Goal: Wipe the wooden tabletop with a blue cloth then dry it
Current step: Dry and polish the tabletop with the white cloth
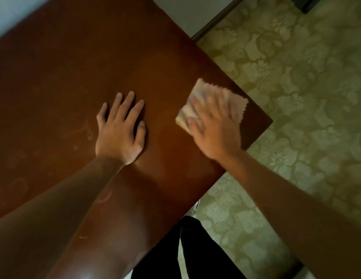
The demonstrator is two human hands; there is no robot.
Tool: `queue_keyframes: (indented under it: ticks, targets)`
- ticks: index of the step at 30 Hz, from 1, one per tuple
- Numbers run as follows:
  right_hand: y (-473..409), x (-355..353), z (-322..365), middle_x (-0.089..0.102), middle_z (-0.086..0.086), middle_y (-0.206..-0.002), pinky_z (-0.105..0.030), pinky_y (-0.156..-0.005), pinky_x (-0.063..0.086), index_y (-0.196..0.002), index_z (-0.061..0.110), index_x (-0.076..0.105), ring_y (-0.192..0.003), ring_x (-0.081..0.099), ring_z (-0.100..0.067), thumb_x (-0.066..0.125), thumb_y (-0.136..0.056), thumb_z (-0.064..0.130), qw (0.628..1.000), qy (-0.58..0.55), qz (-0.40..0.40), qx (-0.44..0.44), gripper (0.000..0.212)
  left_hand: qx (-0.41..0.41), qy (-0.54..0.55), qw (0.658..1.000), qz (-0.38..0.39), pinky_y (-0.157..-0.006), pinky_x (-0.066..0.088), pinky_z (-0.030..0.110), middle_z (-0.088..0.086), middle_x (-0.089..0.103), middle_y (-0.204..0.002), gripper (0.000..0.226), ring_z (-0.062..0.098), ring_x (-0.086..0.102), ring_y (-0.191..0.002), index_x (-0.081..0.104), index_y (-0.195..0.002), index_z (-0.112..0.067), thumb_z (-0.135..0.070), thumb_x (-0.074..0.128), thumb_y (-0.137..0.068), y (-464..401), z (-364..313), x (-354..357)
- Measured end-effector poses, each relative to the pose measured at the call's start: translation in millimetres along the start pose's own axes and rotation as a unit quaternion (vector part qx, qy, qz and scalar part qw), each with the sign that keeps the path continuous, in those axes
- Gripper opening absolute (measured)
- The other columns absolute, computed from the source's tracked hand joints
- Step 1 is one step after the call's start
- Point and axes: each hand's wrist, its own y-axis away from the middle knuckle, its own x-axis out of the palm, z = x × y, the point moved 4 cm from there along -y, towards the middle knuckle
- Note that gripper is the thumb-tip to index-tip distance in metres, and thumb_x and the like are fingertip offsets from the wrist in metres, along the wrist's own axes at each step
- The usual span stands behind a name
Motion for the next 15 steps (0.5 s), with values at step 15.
queue_keyframes:
  ticks: [15]
  targets:
    - [93, 28, 87, 0.023, -0.004, -0.17, -0.053, -0.127, 0.011, -0.157, 0.033, 0.038, -0.159, 0.012, -0.026, 0.043, -0.103, 0.052, 0.984, -0.066, -0.032, -0.16, 0.058, 0.001, 0.004, 1.0, -0.001, -0.121, 0.01, 0.053, 0.009, 0.031, -0.162, 0.057, 0.028, 0.019, -0.153, 0.042, -0.15, -0.016, -0.04, 0.032, -0.099, -1, -1, 0]
